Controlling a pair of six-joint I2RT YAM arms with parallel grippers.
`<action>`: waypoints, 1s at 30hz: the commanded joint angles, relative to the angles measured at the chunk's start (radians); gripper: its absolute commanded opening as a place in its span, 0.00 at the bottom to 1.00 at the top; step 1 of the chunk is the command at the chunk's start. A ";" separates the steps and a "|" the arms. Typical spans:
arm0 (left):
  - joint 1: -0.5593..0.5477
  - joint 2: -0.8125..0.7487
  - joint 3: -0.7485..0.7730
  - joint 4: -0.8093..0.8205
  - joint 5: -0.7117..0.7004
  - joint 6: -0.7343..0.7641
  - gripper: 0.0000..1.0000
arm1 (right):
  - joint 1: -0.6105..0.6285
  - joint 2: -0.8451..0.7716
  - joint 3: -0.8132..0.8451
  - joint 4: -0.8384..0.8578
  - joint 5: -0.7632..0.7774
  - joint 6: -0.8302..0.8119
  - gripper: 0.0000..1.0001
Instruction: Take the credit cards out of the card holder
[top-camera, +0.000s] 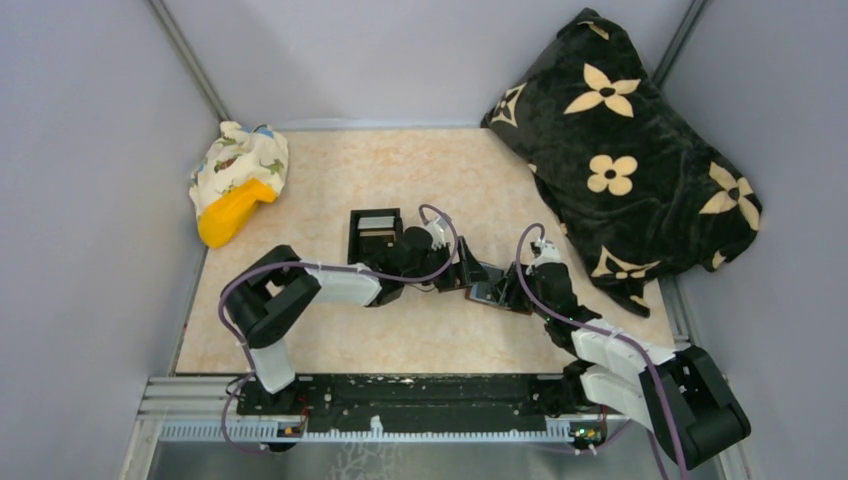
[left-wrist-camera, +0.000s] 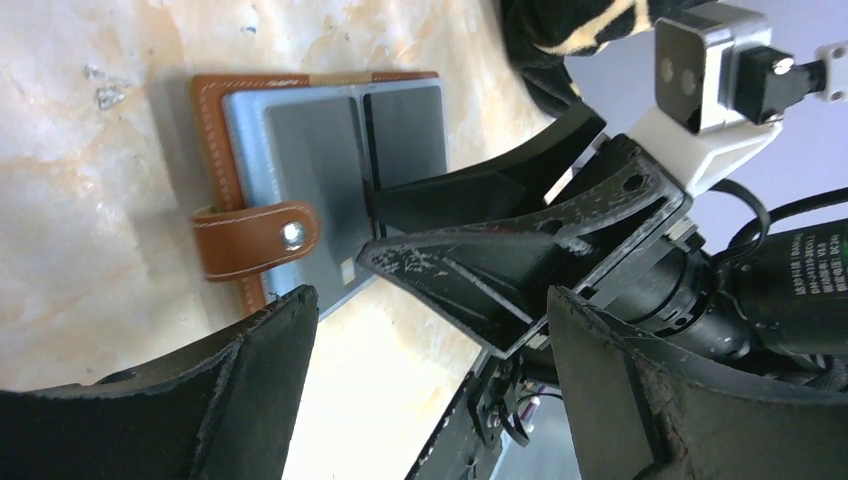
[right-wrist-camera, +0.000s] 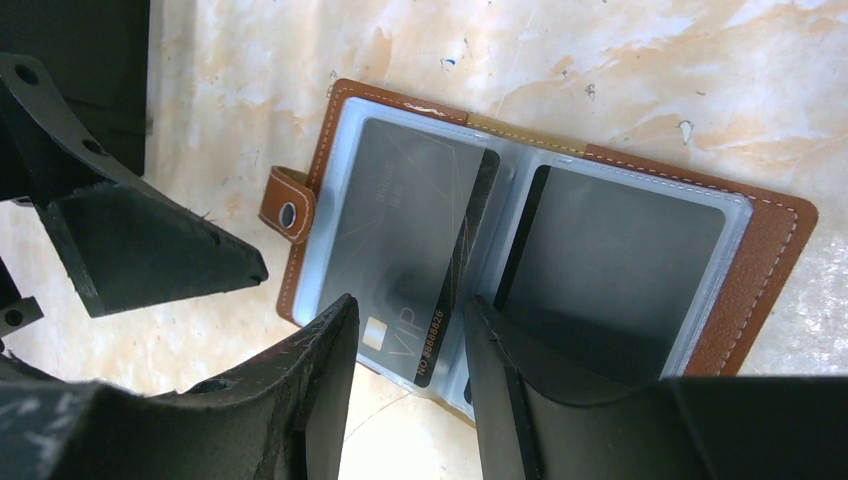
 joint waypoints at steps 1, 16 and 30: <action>0.011 0.025 0.051 -0.016 0.001 0.029 0.89 | -0.011 0.006 -0.010 0.042 -0.021 0.011 0.44; 0.013 0.105 0.046 -0.027 -0.009 0.026 0.89 | -0.049 0.005 -0.038 0.083 -0.074 0.036 0.43; 0.014 0.163 0.055 -0.013 0.006 0.010 0.89 | -0.056 0.040 -0.054 0.157 -0.110 0.066 0.41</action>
